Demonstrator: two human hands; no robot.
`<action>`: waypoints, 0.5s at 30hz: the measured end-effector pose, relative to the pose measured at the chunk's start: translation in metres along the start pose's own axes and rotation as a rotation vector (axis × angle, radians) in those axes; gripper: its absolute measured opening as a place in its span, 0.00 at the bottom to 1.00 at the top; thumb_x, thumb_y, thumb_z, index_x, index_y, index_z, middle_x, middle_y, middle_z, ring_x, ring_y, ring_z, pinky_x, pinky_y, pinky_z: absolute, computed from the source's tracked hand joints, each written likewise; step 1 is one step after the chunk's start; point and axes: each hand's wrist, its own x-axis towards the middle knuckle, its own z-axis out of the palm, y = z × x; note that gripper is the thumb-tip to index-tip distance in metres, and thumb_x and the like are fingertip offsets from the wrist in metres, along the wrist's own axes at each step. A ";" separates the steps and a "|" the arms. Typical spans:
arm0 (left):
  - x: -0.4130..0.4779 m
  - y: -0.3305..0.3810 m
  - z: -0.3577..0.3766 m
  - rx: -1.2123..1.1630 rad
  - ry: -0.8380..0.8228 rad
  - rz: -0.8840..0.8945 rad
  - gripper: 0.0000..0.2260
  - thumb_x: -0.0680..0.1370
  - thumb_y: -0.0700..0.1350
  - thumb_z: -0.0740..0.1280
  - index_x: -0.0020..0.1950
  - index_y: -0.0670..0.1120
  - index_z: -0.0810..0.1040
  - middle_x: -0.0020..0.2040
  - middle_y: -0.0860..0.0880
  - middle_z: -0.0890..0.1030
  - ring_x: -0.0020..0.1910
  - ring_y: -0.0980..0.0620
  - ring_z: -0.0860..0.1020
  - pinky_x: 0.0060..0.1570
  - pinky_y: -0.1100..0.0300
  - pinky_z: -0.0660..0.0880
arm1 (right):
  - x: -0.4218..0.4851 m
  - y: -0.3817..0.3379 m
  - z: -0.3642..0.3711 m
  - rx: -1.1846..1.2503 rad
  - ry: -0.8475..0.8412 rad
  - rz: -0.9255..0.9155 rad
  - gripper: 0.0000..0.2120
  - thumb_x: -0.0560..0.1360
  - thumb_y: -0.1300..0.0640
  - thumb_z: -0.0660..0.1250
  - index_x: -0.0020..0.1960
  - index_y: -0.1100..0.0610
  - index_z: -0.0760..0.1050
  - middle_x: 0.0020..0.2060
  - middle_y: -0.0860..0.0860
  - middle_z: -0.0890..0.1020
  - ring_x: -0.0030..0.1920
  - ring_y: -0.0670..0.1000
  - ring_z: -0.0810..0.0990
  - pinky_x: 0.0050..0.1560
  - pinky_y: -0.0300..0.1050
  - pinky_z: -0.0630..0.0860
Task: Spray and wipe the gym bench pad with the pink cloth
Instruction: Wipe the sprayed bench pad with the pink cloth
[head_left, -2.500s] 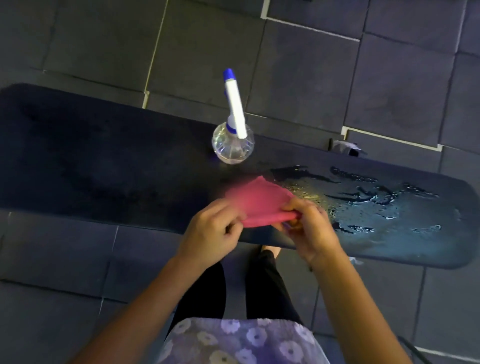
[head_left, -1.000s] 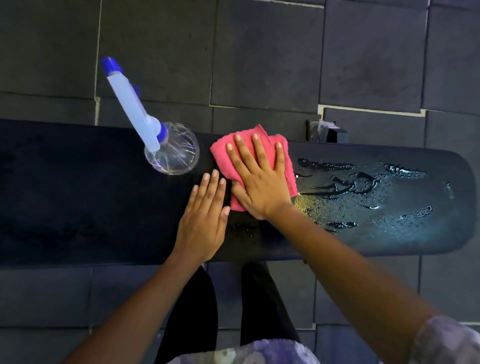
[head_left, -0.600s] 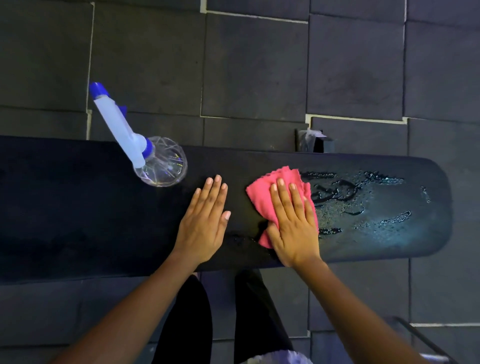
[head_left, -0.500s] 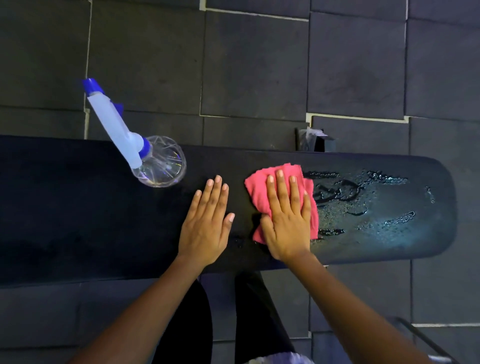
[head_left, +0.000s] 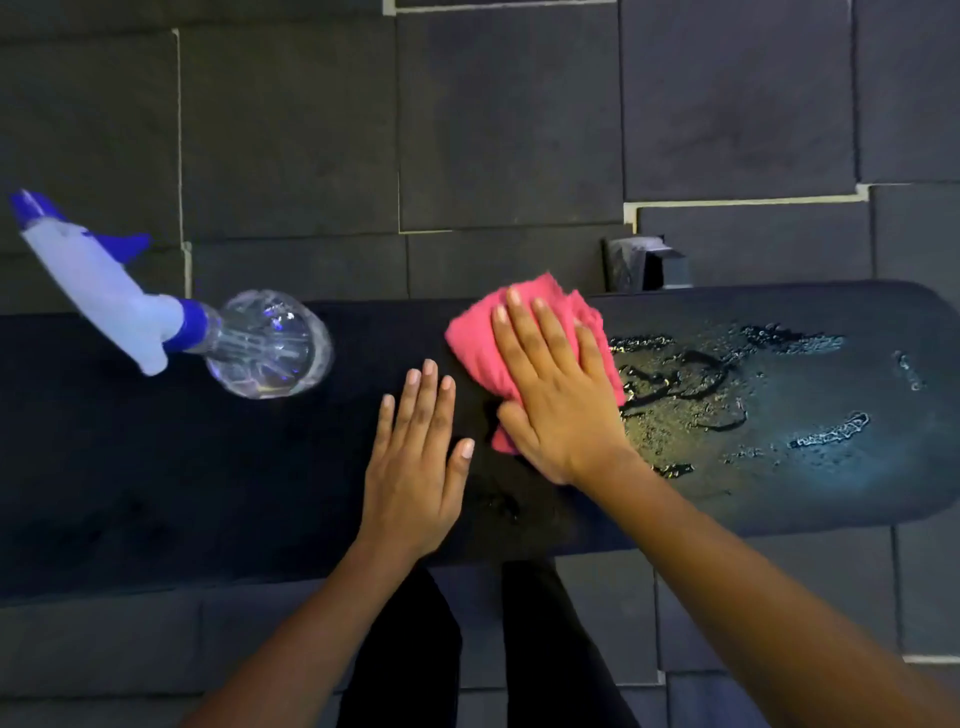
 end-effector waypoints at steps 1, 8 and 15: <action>0.003 0.008 0.002 -0.010 0.010 -0.014 0.26 0.82 0.51 0.50 0.77 0.40 0.58 0.78 0.42 0.55 0.78 0.47 0.51 0.76 0.45 0.50 | -0.015 0.007 0.001 -0.005 -0.001 -0.011 0.37 0.74 0.45 0.51 0.80 0.57 0.48 0.80 0.54 0.49 0.80 0.55 0.47 0.77 0.61 0.49; 0.008 0.030 0.006 -0.085 0.032 -0.037 0.24 0.82 0.49 0.50 0.77 0.40 0.59 0.78 0.43 0.56 0.78 0.47 0.51 0.76 0.46 0.48 | -0.074 0.045 -0.013 0.329 0.158 0.106 0.32 0.68 0.51 0.53 0.72 0.52 0.70 0.73 0.47 0.71 0.69 0.57 0.71 0.65 0.51 0.66; 0.009 0.042 0.008 -0.091 0.015 0.020 0.24 0.82 0.49 0.51 0.76 0.41 0.60 0.78 0.44 0.58 0.78 0.47 0.53 0.76 0.45 0.50 | -0.051 0.042 -0.059 0.680 0.290 0.409 0.37 0.66 0.55 0.55 0.75 0.40 0.59 0.74 0.35 0.62 0.76 0.50 0.58 0.73 0.57 0.57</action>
